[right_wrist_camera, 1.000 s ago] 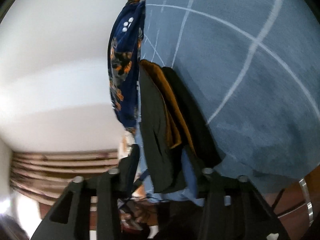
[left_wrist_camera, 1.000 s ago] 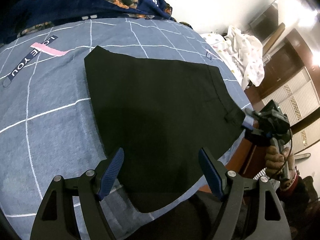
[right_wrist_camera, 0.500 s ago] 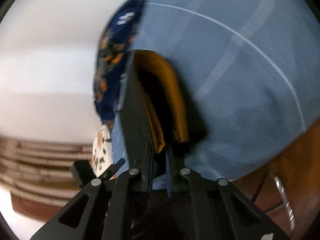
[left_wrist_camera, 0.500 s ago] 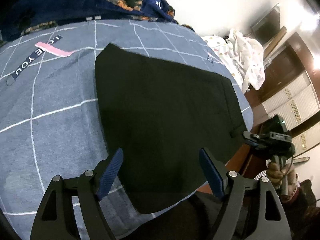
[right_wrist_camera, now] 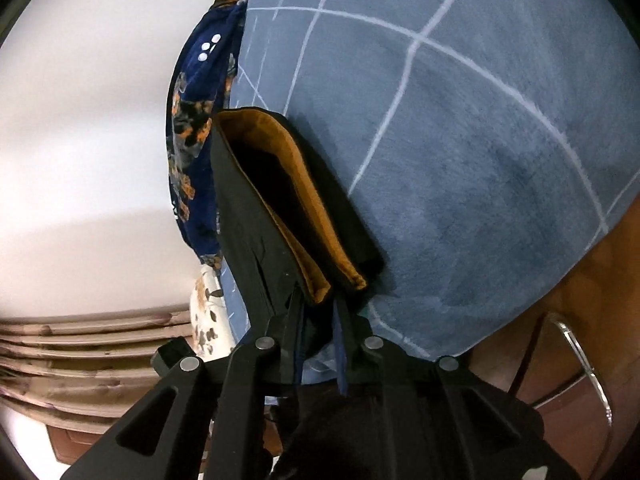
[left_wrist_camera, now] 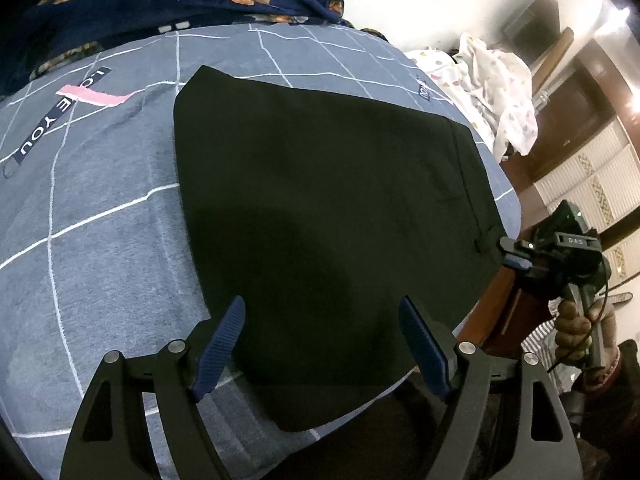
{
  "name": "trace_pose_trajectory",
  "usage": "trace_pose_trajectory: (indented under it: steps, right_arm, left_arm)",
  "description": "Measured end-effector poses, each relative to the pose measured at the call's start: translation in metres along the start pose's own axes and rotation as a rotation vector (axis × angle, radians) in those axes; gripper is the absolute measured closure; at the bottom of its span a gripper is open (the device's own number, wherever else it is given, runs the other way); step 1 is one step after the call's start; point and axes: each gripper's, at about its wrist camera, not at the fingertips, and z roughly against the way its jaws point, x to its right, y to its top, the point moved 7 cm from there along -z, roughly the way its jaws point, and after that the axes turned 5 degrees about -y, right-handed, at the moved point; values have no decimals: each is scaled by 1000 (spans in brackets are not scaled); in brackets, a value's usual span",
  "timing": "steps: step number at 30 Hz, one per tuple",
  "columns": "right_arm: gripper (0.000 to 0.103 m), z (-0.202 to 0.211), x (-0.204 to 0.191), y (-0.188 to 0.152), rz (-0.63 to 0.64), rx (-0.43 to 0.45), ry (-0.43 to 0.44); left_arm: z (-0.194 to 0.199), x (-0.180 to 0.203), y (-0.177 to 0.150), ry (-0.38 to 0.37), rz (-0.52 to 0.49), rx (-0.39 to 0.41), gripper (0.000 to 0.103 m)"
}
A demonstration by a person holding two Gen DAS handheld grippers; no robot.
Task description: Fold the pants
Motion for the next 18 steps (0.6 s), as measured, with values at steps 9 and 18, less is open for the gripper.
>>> trace_pose_trajectory:
  steps: [9,18]
  right_arm:
    - [64,14,-12,5,43,40,-40]
    - [49,17,-12,15,46,37,-62]
  left_arm:
    - [-1,-1,-1,-2,-1,-8,23]
    - [-2,1,-2,-8,3,-5,22]
